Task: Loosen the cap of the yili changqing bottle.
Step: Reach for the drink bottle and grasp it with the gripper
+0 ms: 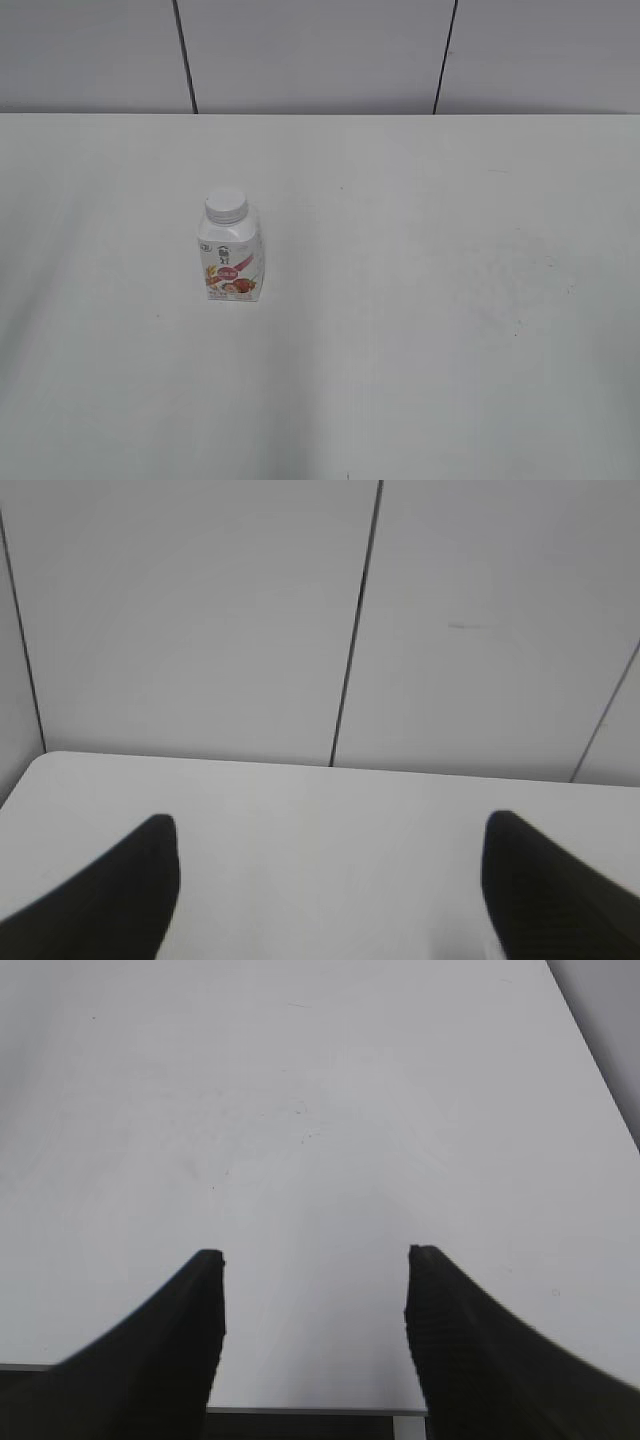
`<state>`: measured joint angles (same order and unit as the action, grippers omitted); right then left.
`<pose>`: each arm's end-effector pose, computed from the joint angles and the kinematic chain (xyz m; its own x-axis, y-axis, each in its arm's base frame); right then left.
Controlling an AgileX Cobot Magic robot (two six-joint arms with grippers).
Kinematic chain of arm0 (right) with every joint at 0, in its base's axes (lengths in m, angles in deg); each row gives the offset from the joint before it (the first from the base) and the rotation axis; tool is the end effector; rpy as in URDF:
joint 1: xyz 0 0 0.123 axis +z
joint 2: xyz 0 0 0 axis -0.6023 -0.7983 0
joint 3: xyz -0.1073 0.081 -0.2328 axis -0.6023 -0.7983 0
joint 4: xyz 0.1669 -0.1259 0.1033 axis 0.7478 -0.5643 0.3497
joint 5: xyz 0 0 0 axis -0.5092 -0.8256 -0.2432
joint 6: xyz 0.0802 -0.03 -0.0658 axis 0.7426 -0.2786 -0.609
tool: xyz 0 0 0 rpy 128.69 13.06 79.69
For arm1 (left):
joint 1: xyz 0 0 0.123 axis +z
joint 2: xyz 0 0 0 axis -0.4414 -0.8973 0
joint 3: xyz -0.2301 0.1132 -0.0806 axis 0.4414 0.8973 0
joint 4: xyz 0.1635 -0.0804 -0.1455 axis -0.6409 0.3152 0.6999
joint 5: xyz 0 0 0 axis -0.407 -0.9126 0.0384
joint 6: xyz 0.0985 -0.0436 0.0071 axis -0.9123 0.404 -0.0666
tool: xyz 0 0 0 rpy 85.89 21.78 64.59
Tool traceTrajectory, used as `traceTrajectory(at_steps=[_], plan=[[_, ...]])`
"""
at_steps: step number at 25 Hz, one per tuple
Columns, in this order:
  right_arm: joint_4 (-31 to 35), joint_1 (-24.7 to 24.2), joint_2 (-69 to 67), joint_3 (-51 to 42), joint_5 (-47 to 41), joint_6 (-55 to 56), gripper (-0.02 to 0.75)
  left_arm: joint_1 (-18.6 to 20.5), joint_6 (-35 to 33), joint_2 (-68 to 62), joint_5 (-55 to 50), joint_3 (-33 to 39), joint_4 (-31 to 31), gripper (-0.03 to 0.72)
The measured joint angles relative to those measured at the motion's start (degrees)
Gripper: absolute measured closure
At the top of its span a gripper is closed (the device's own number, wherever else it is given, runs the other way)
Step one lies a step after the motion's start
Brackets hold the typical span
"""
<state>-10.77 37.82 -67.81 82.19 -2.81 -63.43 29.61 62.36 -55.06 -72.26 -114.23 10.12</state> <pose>0.0056 0.0074 0.2610 -0.4583 -0.1085 -0.8822 -0.1199 0.9910 -0.0596 0.1120 -0.0033 0.3527 -0.1523 -0.0801 -0.9851 0.0214 0.9962 -0.0843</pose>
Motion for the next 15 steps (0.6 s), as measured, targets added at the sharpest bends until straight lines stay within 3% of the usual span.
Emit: traceTrajectory(at_steps=[6, 10, 15], plan=[[0.0, 0.0, 0.0, 0.0, 0.0, 0.0, 0.276, -1.49, -0.1, -5.77, 16.19, 11.16, -1.52, 0.123], [0.0, 0.0, 0.0, 0.0, 0.0, 0.0, 0.276, -7.34, 3.07, -11.28, 24.63, 16.36, -6.5, 0.123], [0.0, 0.0, 0.0, 0.0, 0.0, 0.0, 0.276, -13.03, 15.03, -20.78, 33.0, 19.66, -22.45, 0.123]])
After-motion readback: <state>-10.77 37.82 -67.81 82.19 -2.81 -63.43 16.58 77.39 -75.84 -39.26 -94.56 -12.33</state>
